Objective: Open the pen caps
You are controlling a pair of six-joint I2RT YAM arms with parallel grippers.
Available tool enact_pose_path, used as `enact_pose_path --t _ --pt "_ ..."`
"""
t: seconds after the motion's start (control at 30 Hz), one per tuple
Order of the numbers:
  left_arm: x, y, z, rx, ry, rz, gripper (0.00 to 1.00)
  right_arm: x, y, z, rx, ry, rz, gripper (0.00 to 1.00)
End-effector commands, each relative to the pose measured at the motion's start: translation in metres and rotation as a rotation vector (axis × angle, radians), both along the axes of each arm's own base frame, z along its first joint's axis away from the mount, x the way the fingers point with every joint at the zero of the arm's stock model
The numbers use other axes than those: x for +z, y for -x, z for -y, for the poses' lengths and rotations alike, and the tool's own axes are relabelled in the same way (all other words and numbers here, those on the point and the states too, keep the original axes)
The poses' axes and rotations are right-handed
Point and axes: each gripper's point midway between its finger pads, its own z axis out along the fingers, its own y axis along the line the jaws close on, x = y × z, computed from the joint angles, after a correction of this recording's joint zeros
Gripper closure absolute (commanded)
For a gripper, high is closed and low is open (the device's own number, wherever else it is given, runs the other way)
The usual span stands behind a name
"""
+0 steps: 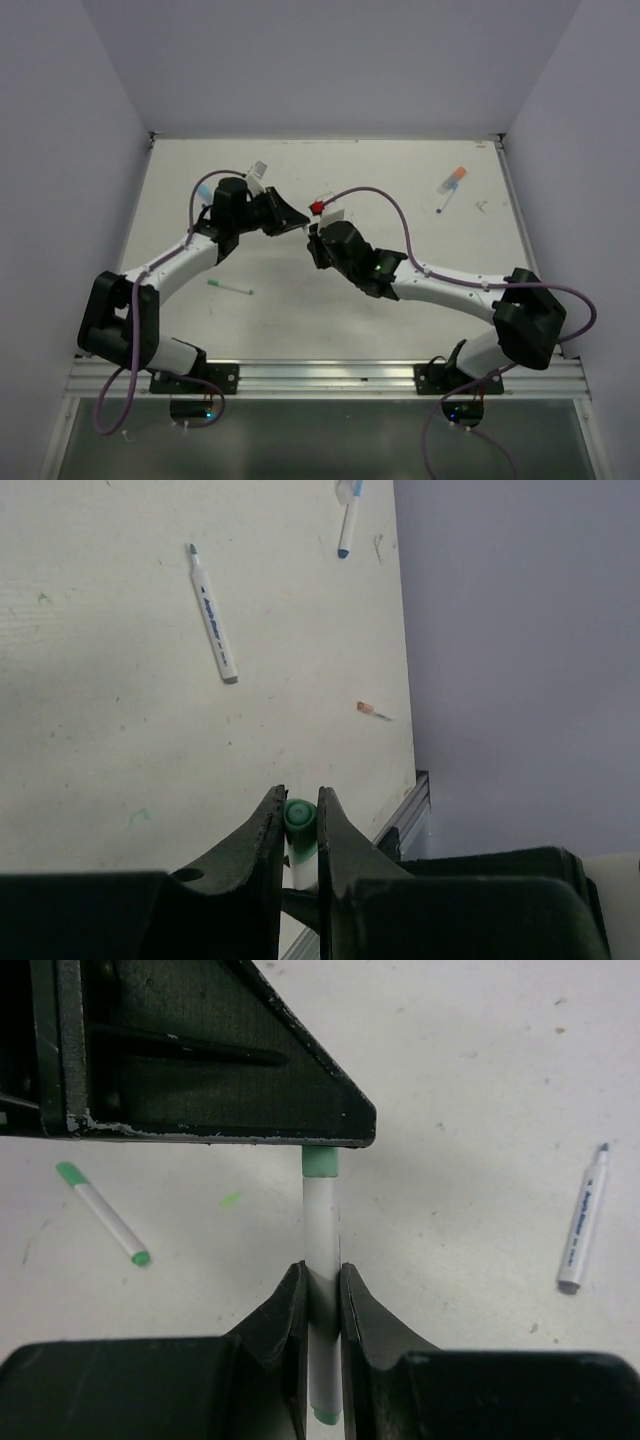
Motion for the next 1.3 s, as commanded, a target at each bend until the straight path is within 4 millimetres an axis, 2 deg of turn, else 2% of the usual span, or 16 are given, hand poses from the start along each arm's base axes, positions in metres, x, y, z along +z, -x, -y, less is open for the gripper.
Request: enact_pose_path --t 0.0,0.03,0.07,0.1,0.13,0.17,0.3,0.37,0.4,0.47,0.5,0.57,0.6,0.8,1.07,1.27 --pt "0.052 -0.042 -0.038 0.158 0.058 0.291 1.00 -0.055 0.037 0.054 0.027 0.142 -0.209 1.00" --pt "0.057 -0.038 -0.035 0.141 0.083 0.328 1.00 -0.061 0.045 0.053 0.064 0.103 -0.253 1.00" --pt "0.048 -0.030 -0.036 0.130 0.083 0.317 1.00 -0.059 0.045 0.053 0.077 0.054 -0.273 1.00" --pt "0.045 -0.023 -0.034 0.107 0.089 0.316 1.00 -0.054 0.054 0.041 0.139 -0.025 -0.305 1.00" --pt "0.050 -0.019 -0.033 0.092 0.106 0.353 1.00 -0.051 0.058 0.042 0.155 -0.056 -0.309 1.00" --pt "0.043 -0.011 -0.033 0.081 0.111 0.347 1.00 -0.047 0.061 0.040 0.175 -0.090 -0.322 1.00" --pt "0.039 0.003 -0.030 0.031 0.117 0.350 1.00 -0.030 0.078 0.020 0.287 -0.206 -0.377 1.00" --pt "0.040 0.005 -0.030 0.021 0.115 0.364 0.99 -0.030 0.085 0.015 0.320 -0.236 -0.410 1.00" --pt "0.039 0.006 -0.030 0.019 0.112 0.362 0.88 -0.022 0.082 0.007 0.335 -0.283 -0.397 1.00" --pt "0.035 0.007 -0.031 0.025 0.110 0.340 0.68 -0.023 0.081 0.001 0.346 -0.318 -0.427 1.00" --pt "0.033 0.007 -0.031 0.031 0.112 0.320 0.44 -0.022 0.080 -0.002 0.352 -0.329 -0.429 1.00" --pt "0.033 0.008 -0.032 0.042 0.114 0.305 0.27 -0.019 0.078 -0.007 0.357 -0.365 -0.437 1.00" --pt "0.027 0.009 -0.033 0.056 0.108 0.265 0.24 -0.018 0.076 -0.009 0.357 -0.376 -0.439 1.00" --pt "0.023 0.011 -0.032 0.047 0.112 0.238 0.22 -0.008 0.068 -0.022 0.360 -0.430 -0.427 1.00" --pt "-0.012 0.029 -0.031 0.045 0.183 0.146 0.20 0.011 0.048 -0.031 0.315 -0.469 -0.376 1.00" --pt "-0.025 0.037 -0.027 0.042 0.253 0.082 0.27 0.013 0.032 -0.047 0.304 -0.498 -0.374 1.00"
